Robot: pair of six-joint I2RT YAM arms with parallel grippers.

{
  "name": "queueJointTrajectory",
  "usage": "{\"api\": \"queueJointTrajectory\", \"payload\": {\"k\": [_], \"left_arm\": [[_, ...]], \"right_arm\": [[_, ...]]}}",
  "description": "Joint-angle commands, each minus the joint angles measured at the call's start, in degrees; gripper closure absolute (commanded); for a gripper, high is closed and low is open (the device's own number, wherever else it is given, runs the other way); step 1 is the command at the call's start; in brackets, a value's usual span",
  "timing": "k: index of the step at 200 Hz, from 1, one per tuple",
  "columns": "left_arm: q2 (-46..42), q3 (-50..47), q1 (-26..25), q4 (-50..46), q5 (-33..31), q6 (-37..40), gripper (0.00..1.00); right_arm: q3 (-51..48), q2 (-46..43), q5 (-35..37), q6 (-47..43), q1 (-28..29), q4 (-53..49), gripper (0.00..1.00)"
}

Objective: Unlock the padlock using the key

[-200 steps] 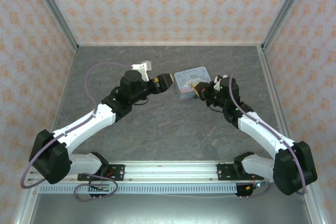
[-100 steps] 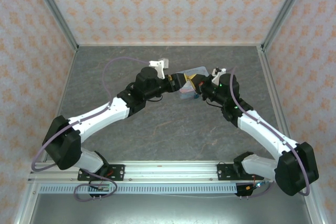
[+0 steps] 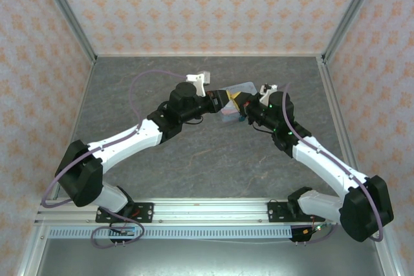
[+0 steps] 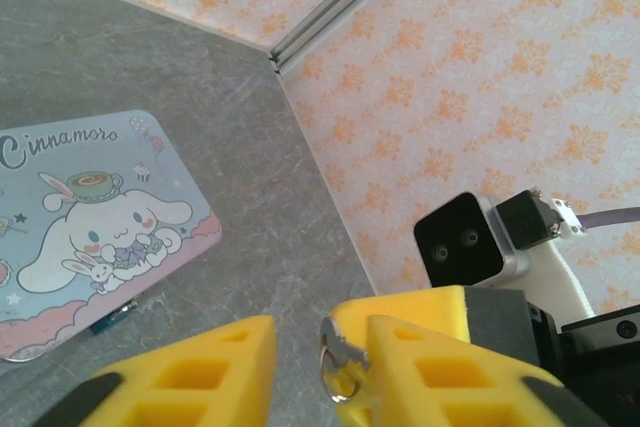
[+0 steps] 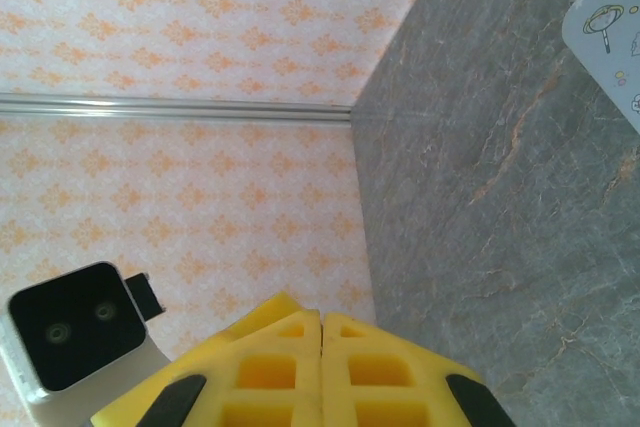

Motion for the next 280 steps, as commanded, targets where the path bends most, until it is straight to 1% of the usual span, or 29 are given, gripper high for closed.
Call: {"api": "queueJointTrajectory", "payload": {"k": [1,35,58,71,84,99,110,114,121,135,147,160,181,191,207,221,240,259,280], "left_arm": [[0.2,1.8,-0.2,2.1,-0.6,0.4,0.76],[-0.4,1.6,-0.2,1.7,-1.8,0.9,0.9],[-1.6,1.5,-0.3,-0.1,-3.0,2.4,1.0],[-2.5,1.6,-0.3,-1.4,-3.5,3.7,1.0],[-3.5,1.9,-0.3,-3.4,-3.6,5.9,1.0],[-5.0,3.0,-0.3,-7.2,-3.5,9.5,1.0],[-6.0,4.5,-0.3,-11.3,-3.0,12.3,1.0],[-6.2,5.3,-0.3,-13.1,-2.7,14.9,1.0],[-6.7,6.8,-0.2,-16.3,-2.0,17.3,1.0],[-7.3,10.1,-0.3,-22.7,-0.7,22.2,1.0],[-7.6,13.0,-0.2,-28.0,0.8,25.9,1.0],[-7.6,16.3,-0.1,-33.3,3.2,30.3,1.0],[-6.8,21.7,-0.2,-41.2,8.1,36.7,1.0],[-6.5,23.9,-0.2,-44.4,10.5,39.4,1.0],[-5.7,26.8,-0.2,-48.0,13.3,42.7,1.0],[-5.4,28.3,-0.2,-49.7,15.6,44.3,1.0],[-5.5,28.9,-0.1,-49.3,17.8,44.9,1.0],[-5.5,28.9,-0.1,-48.7,18.0,44.9,1.0],[-5.4,28.9,0.0,-48.3,17.9,44.8,1.0]], "right_arm": [[1.2,0.3,0.4,-0.3,0.5,0.5,1.0],[1.1,0.7,0.1,-0.6,0.6,0.3,1.0],[0.7,0.1,0.0,-2.5,0.6,-0.8,1.0],[0.1,-0.7,0.4,-4.4,0.6,-1.5,0.96],[0.0,-1.8,1.2,-7.2,0.6,-3.8,0.91],[0.0,-3.3,2.3,-11.9,0.5,-6.8,0.79],[0.3,-4.6,2.8,-15.8,0.4,-9.0,0.72],[0.3,-5.2,2.8,-17.2,0.2,-9.5,0.7],[0.3,-6.1,2.8,-19.6,-0.2,-10.1,0.66],[0.0,-8.5,2.1,-24.7,-1.2,-10.3,0.61],[-0.3,-10.4,-0.7,-29.0,-2.4,-8.8,0.59],[-0.8,-12.1,-6.2,-32.5,-4.3,-5.4,0.59],[-1.1,-13.6,-18.5,-36.0,-6.6,2.2,0.56],[-0.4,-13.7,-22.6,-37.8,-6.7,3.1,0.54],[1.2,-13.2,-27.9,-39.8,-6.7,3.0,0.53],[1.8,-12.7,-30.4,-40.5,-6.8,3.6,0.53],[1.8,-12.4,-32.1,-39.8,-6.4,6.7,0.54],[1.8,-12.2,-32.4,-39.4,-5.1,9.6,0.55],[1.7,-11.7,-32.6,-40.0,-3.5,10.4,0.55]]}}
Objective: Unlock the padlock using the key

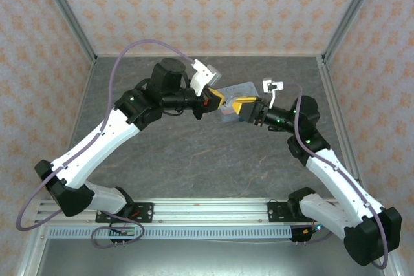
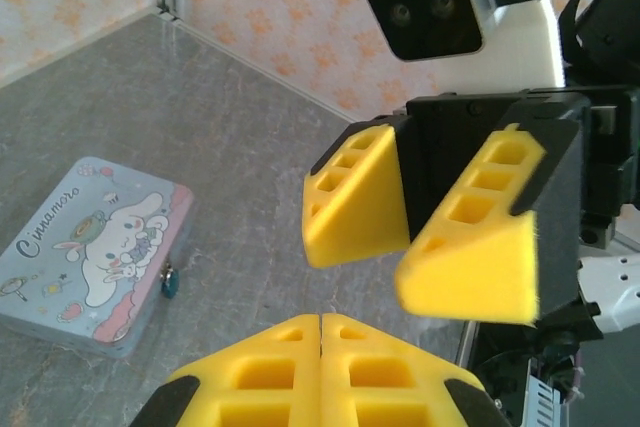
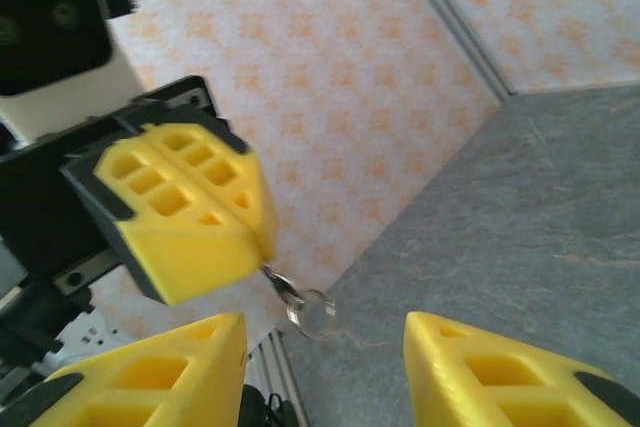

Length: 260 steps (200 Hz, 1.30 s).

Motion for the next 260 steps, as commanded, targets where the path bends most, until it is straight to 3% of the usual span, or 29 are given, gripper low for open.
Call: {"api": "queueJointTrajectory", "payload": {"k": [1,87,221,260], "left_arm": [[0.5,1.7,0.0,-1.7,2.2,2.0,1.0],[1.0,1.3,0.0,-0.4,2.4,1.6,1.0],[1.1,1.1,0.0,0.1,1.9,1.6,1.0],[1.3,1.1,0.0,0.2,1.9,1.6,1.0]], "right_arm": [[1.9,0.2,-3.5,-2.0,1.6,6.0,0.56],[2.9,3.8,-2.5,-2.3,4.0,5.3,0.57],[2.9,4.3,-2.7,-2.5,4.3,3.5,0.79],[2.9,4.6,-2.6,-2.5,4.3,3.1,0.91]]}}
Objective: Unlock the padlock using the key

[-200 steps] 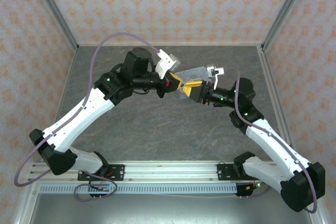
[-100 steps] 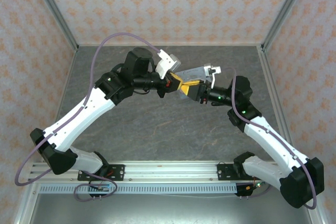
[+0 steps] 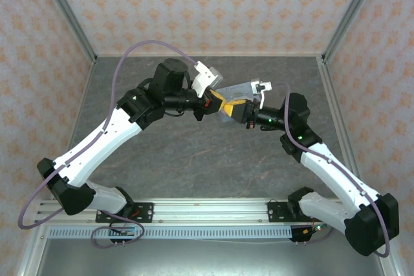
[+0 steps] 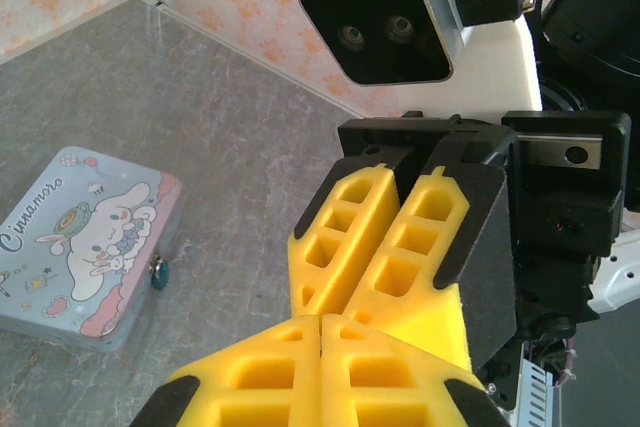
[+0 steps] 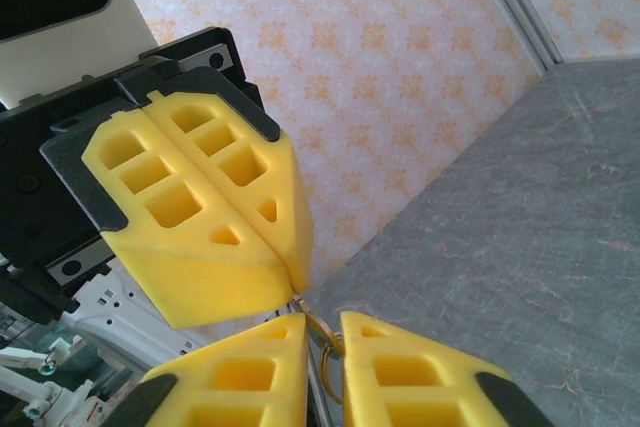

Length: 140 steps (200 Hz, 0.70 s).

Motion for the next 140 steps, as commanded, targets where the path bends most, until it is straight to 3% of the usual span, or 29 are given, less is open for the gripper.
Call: {"api": "queueJointTrajectory", "payload": {"k": [1,20,50,83,114,140], "left_arm": [[0.6,1.1,0.0,0.7,0.5,1.0,1.0],[0.6,1.3,0.0,0.8,0.5,1.0,1.0],[0.7,1.3,0.0,0.8,-0.2,1.0,1.0],[-0.2,0.6,0.3,1.9,-4.2,-0.1,0.66],[-2.7,-3.2,2.1,6.7,-13.5,-5.7,0.47],[-4.4,-8.4,6.2,12.0,-16.7,-14.2,0.33]], "right_arm": [[1.7,-0.1,-1.5,-0.8,0.5,1.8,0.92],[1.7,-0.2,-1.6,-0.9,0.4,1.7,1.0],[1.7,-0.5,-0.9,-1.3,0.5,0.4,1.0],[1.3,-2.0,2.8,-3.0,0.5,-3.0,1.0],[1.3,-4.3,7.7,-5.2,0.4,-8.5,1.0],[1.0,-6.4,10.7,-6.5,0.4,-11.9,1.0]]}}
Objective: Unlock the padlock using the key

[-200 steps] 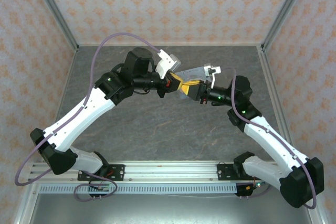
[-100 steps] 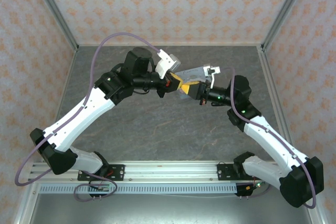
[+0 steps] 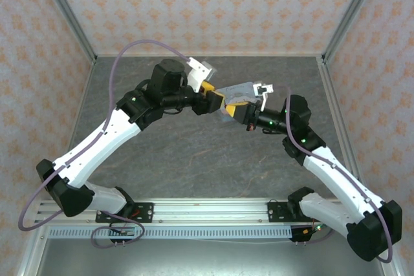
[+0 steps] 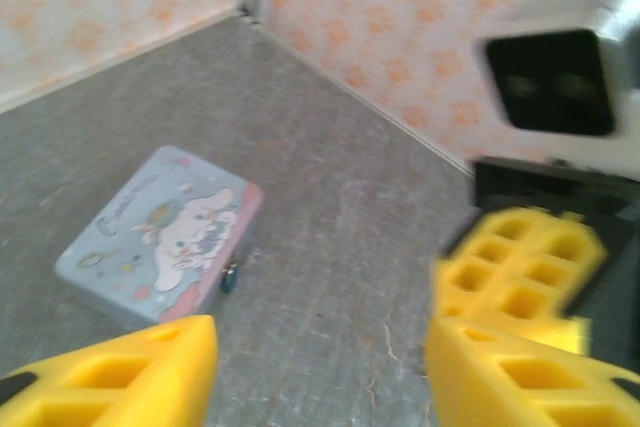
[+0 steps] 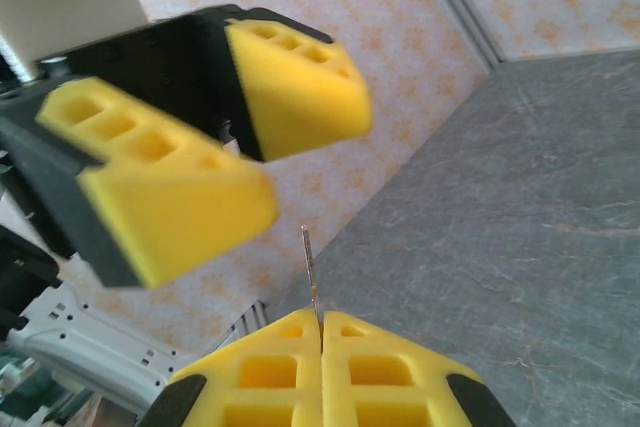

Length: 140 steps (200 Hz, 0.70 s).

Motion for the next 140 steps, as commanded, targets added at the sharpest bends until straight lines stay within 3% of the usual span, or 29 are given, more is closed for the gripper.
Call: {"api": "queueJointTrajectory", "payload": {"k": [1,18,40,79,140], "left_arm": [[-2.8,-4.0,3.5,6.7,-7.1,-8.9,0.32],[-2.7,-7.1,4.7,8.1,-11.2,-12.5,0.26],[-0.4,-9.5,5.3,8.4,-14.3,-16.1,0.24],[9.7,-10.1,5.3,11.8,-10.2,-23.5,0.23],[27.0,-3.5,3.8,12.5,-6.5,-33.1,0.22]], "right_arm": [[1.0,-2.8,4.4,-2.9,0.3,-3.6,1.0],[0.6,-4.3,6.2,-3.2,0.2,-4.8,1.0],[0.6,-6.2,8.3,-3.2,0.2,-5.6,1.0],[0.6,-9.2,11.0,-3.5,0.2,-6.6,1.0],[-0.4,-11.2,12.4,-3.5,0.2,-8.7,1.0]]}}
